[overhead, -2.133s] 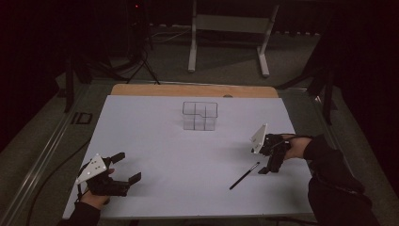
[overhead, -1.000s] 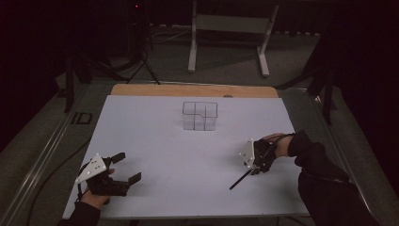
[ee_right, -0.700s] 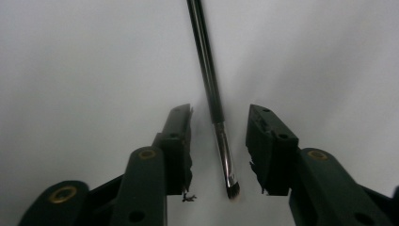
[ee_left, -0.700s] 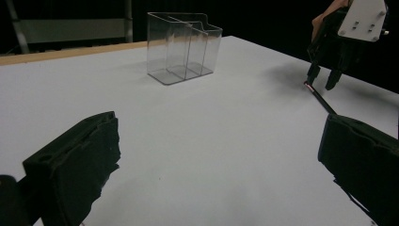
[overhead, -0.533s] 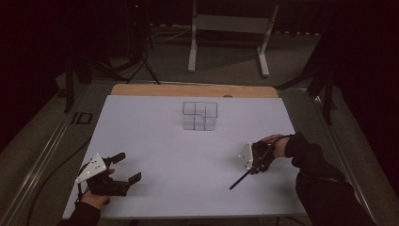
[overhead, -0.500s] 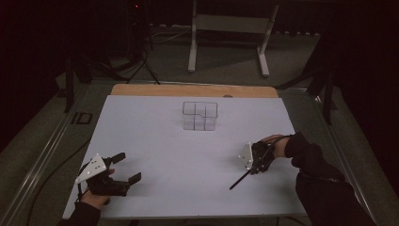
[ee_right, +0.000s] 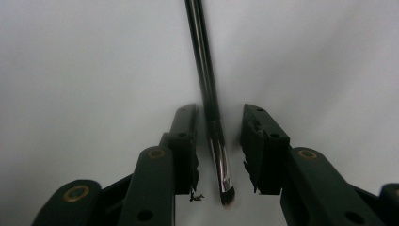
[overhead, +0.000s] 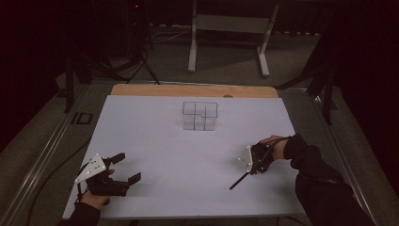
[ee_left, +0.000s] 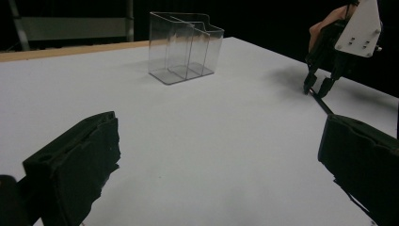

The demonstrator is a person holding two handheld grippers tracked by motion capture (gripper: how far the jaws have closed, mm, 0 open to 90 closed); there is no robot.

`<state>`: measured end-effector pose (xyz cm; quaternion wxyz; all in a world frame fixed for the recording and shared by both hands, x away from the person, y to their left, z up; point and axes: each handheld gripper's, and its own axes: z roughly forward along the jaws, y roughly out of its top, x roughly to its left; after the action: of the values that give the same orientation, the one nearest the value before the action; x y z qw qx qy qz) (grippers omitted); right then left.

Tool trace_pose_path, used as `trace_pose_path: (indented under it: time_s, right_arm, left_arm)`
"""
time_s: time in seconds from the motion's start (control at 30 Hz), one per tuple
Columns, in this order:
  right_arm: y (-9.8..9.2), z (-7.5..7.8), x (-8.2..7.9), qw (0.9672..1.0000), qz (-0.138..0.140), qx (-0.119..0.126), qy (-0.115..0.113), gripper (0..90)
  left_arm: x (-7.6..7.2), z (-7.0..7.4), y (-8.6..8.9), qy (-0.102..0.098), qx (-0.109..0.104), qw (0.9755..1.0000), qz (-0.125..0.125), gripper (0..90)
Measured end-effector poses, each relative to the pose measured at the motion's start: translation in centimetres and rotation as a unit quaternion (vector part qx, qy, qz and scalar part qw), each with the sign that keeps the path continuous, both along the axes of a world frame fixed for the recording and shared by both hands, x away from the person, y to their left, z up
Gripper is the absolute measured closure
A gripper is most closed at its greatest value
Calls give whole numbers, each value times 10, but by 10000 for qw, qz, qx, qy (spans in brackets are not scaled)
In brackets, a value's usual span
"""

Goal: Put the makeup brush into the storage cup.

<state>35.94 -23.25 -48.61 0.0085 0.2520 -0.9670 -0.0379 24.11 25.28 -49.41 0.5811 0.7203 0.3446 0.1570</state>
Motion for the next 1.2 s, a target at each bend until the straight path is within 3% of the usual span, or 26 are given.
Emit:
trace_pose_path:
  time_s: [0.33,0.53,0.67,0.77,0.83,0.87,0.93,0.97,1.0,1.07,1.1,1.17,1.2]
  right_arm:
    - [10,0,-5,9991,-11,-363,-210,642]
    - [7,0,-8,9993,121,-313,-193,742]
    - [7,0,-6,9985,-454,-316,-51,811]
    - [9,1,-3,9979,-530,-369,-16,840]
    - [12,2,-1,9957,-750,-520,182,841]
    - [14,4,0,9953,-812,-492,164,841]
    - [17,11,3,9914,-1203,-455,252,841]
    - [18,16,6,9884,-1443,-400,268,841]
    - [19,20,7,9832,-1733,-398,406,840]
    - [21,27,10,9775,-2050,-351,351,841]
    - [22,30,11,9752,-2148,-346,399,841]
    - [23,35,11,9744,-2191,-276,422,841]
    - [24,36,12,9720,-2274,-267,519,841]
  left_arm:
    - [0,0,0,-12,4,10000,2,7]
    - [0,0,0,-11,36,10000,-10,7]
    - [0,0,-1,-10,47,10000,-8,7]
    - [0,0,-1,-22,38,10000,-3,7]
    - [0,0,-1,-16,43,10000,3,7]
    - [0,0,-1,-16,40,10000,1,7]
    - [0,0,-1,-18,44,10000,0,7]
    - [0,0,-1,-18,43,10000,-4,7]
    - [0,0,-1,-20,46,10000,-3,7]
    - [0,0,-1,-21,42,10000,-9,7]
    - [0,0,-1,-24,40,10000,-8,7]
    - [0,0,-1,-26,35,10000,-2,7]
    - [0,1,-1,-28,32,10000,-8,7]
